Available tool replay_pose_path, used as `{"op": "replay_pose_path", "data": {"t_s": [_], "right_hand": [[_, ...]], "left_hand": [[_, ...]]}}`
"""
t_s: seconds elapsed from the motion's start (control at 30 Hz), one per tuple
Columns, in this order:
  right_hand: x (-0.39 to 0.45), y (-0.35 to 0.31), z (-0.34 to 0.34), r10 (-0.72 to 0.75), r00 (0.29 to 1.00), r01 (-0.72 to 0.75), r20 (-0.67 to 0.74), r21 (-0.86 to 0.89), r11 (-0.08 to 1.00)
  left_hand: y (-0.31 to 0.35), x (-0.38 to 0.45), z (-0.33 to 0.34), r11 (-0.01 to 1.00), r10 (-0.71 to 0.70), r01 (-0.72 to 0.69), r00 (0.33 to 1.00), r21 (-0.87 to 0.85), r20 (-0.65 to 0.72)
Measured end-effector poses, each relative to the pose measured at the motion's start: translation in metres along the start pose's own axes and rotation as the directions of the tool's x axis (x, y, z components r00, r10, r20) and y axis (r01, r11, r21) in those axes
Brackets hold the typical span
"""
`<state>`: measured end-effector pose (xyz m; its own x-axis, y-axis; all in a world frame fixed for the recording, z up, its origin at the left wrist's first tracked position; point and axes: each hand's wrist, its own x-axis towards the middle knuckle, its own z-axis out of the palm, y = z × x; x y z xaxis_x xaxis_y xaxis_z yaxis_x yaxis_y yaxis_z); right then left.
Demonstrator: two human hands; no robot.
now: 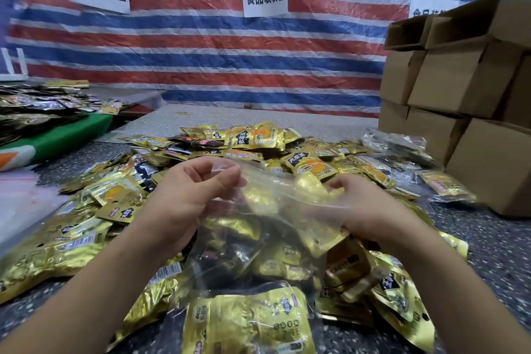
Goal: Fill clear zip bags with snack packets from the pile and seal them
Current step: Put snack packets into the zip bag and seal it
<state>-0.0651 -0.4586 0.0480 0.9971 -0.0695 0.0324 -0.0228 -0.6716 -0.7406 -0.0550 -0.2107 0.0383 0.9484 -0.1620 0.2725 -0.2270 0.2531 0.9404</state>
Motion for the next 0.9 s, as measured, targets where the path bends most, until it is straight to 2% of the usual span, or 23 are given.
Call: {"op": "replay_pose_path", "data": {"t_s": [0.07,0.13,0.17,0.23,0.3,0.4,0.53,0.63,0.77,0.9], "right_hand": [[0.002,-0.001,-0.002,-0.016,1.000,0.018,-0.017,0.178,0.984],[0.005,-0.001,-0.007,-0.010,0.997,0.040,-0.076,0.402,0.915],[0.006,-0.001,-0.010,-0.003,0.996,0.048,-0.084,0.542,0.839],[0.005,-0.002,-0.017,-0.027,0.998,0.060,-0.056,0.790,0.610],[0.002,-0.003,-0.021,-0.108,0.993,0.084,-0.041,0.899,0.429],[-0.003,-0.006,-0.021,-0.235,0.970,0.135,-0.059,0.938,0.319],[-0.008,-0.010,-0.016,-0.352,0.928,0.237,-0.122,0.922,0.306],[-0.010,-0.012,-0.014,-0.405,0.904,0.291,-0.141,0.895,0.339],[-0.010,-0.012,-0.007,-0.411,0.890,0.401,-0.198,0.769,0.498],[-0.012,-0.013,-0.002,-0.469,0.866,0.467,-0.174,0.616,0.634]], "left_hand": [[-0.001,0.000,0.000,1.000,-0.008,0.008,1.000,0.007,0.007],[-0.001,-0.001,0.000,1.000,-0.012,0.012,1.000,0.006,0.009],[-0.002,-0.001,0.001,1.000,-0.008,0.008,1.000,0.004,0.010],[-0.002,-0.002,0.003,1.000,-0.001,0.001,1.000,-0.002,0.016],[-0.002,-0.003,0.005,1.000,0.010,-0.010,1.000,0.005,0.024],[-0.003,-0.005,0.007,0.997,0.047,-0.049,0.998,0.052,0.043],[-0.003,-0.006,0.006,0.994,0.070,-0.074,0.996,0.083,0.054],[-0.003,-0.006,0.007,0.993,0.082,-0.083,0.996,0.080,0.024],[-0.003,-0.006,0.009,0.991,0.101,-0.100,0.995,0.085,-0.004],[-0.001,-0.007,0.009,0.991,0.101,-0.099,0.995,0.085,-0.016]]}}
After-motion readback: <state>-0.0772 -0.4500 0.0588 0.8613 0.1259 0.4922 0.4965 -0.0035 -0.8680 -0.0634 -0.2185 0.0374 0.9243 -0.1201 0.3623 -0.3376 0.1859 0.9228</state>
